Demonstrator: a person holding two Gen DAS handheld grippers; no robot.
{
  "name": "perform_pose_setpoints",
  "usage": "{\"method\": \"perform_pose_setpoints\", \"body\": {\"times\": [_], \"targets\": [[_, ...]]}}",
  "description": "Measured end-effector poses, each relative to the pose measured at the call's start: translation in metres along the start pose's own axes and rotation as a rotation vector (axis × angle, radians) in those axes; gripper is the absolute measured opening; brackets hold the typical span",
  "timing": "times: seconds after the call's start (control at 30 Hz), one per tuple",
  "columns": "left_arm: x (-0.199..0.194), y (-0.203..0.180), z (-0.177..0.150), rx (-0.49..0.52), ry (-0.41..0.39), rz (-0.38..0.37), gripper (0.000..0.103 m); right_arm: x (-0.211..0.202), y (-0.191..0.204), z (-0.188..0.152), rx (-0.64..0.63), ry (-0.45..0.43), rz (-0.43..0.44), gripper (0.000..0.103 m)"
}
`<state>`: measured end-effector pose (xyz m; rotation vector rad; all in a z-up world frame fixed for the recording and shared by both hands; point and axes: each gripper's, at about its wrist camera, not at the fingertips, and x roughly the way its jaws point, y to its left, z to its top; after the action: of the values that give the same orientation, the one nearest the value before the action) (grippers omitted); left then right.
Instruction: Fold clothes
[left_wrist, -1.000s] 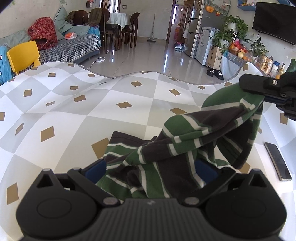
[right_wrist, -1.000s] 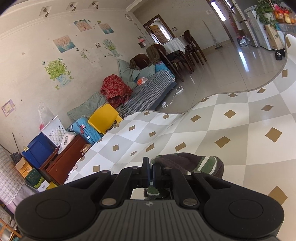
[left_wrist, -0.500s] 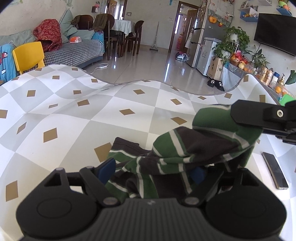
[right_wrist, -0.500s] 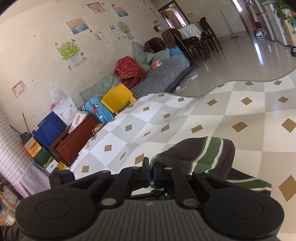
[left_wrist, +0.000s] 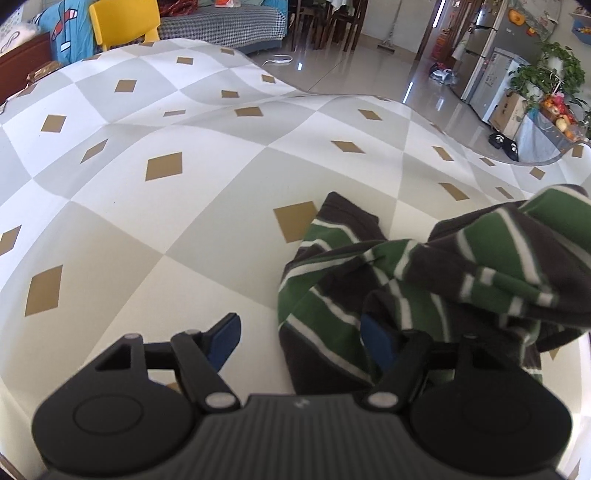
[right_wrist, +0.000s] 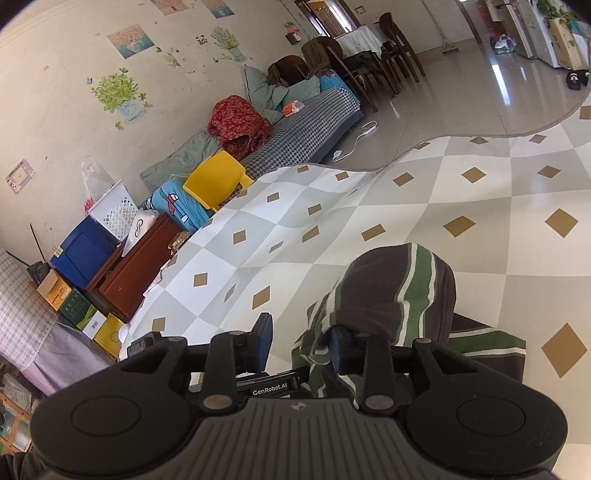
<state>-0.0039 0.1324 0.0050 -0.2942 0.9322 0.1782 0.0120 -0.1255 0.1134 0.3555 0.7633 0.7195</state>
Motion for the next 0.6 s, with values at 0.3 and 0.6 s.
{"method": "perform_pose_setpoints", "body": {"times": [0.3,0.6], "targets": [[0.008,0.002,-0.009,0.011,0.027,0.035,0.073,-0.002,-0.009,0.004,0.02,-0.02,-0.049,0.037],[-0.013,-0.005,-0.003,0.013,-0.043,-0.025,0.088,0.009,-0.012,-0.002,-0.022,0.004,-0.118,0.04]]}}
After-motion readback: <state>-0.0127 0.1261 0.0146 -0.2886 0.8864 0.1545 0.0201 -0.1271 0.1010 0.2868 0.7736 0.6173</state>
